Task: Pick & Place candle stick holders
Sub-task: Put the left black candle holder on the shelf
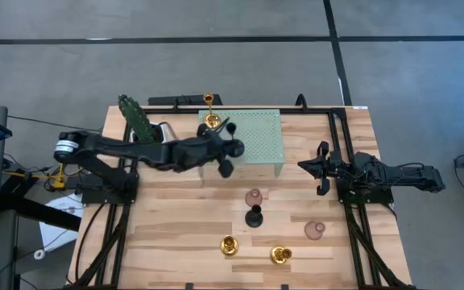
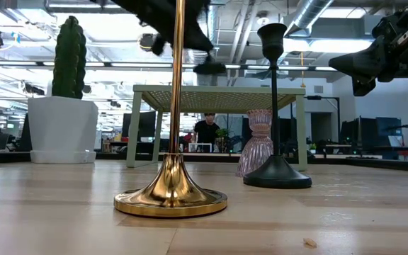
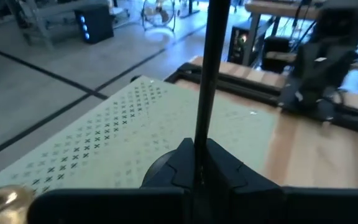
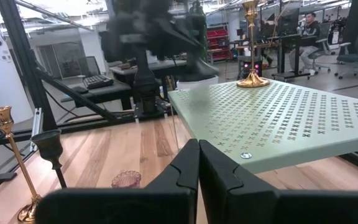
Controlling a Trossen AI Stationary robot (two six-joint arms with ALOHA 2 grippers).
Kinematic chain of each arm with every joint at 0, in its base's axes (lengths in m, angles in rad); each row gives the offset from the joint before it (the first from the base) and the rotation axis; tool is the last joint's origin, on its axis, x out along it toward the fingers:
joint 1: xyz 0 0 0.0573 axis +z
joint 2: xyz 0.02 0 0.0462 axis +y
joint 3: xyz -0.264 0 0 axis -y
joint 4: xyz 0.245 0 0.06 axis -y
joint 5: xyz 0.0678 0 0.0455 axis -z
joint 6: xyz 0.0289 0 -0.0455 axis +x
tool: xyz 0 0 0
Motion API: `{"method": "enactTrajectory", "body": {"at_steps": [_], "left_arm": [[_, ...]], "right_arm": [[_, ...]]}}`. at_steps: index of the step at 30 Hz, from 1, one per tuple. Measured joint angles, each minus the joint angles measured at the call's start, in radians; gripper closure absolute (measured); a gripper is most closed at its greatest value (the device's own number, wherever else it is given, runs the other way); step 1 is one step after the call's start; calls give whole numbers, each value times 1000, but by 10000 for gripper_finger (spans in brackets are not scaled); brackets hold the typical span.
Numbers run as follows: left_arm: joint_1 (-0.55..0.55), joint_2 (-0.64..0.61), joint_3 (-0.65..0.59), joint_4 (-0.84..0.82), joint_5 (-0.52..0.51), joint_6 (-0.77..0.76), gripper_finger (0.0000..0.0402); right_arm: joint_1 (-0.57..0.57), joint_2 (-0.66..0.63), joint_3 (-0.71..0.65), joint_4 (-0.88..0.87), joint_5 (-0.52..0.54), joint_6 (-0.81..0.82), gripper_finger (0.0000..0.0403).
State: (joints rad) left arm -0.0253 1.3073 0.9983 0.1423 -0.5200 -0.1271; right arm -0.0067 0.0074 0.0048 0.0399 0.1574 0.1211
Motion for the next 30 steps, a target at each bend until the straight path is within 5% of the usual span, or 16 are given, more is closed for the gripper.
{"method": "enactTrajectory", "body": {"at_steps": [14, 30], "left_arm": [[121, 198, 141, 20, -11, 18, 389], [125, 210, 132, 5, -11, 17, 386]], "right_arm": [[0, 0, 0, 0, 0, 0, 403], [0, 0, 0, 0, 0, 0, 403]]}}
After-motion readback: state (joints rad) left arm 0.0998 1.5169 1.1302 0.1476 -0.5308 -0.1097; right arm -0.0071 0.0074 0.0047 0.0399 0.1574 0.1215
